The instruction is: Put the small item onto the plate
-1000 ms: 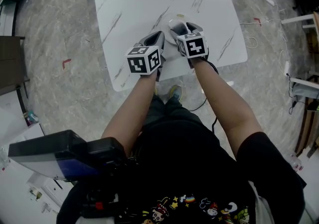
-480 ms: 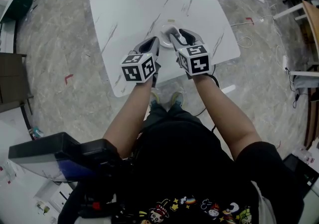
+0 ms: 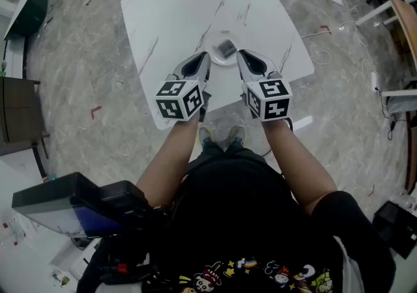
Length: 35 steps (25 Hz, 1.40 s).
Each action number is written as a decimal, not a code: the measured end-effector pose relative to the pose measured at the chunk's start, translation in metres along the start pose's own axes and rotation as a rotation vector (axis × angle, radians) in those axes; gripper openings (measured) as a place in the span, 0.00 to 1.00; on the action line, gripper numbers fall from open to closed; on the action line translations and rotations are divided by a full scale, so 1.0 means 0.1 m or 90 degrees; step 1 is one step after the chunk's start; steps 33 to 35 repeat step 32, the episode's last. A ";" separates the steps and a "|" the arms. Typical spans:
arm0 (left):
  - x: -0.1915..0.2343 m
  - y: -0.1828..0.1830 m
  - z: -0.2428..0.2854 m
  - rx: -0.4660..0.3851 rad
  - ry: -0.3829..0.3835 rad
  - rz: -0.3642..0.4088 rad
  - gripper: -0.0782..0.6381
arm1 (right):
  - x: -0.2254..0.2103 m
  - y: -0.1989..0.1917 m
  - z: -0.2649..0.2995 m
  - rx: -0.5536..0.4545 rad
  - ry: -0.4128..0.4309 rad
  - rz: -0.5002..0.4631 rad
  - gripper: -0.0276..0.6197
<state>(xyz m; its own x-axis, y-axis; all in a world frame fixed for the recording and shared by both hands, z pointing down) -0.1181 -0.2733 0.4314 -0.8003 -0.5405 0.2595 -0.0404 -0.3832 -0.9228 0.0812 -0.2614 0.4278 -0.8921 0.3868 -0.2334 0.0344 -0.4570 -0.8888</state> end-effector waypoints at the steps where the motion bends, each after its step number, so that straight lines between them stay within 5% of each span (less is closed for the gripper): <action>1: -0.01 0.03 -0.03 -0.004 -0.002 0.005 0.11 | 0.02 0.00 -0.03 -0.005 -0.001 0.003 0.08; 15: -0.01 0.12 -0.29 -0.024 -0.006 0.047 0.11 | 0.15 0.15 -0.24 -0.059 -0.035 -0.014 0.07; 35: 0.02 0.20 -0.33 -0.036 -0.021 0.093 0.11 | 0.28 0.11 -0.24 -0.055 -0.081 -0.028 0.07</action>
Point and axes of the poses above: the fingertips, and each gripper's own axes: z forward along the fingers, x to its left, y out of its top, the point moved 10 cm from there along -z, backward along the fingers, and after that the axes turned 8 degrees about z, right-handed, at the moved point
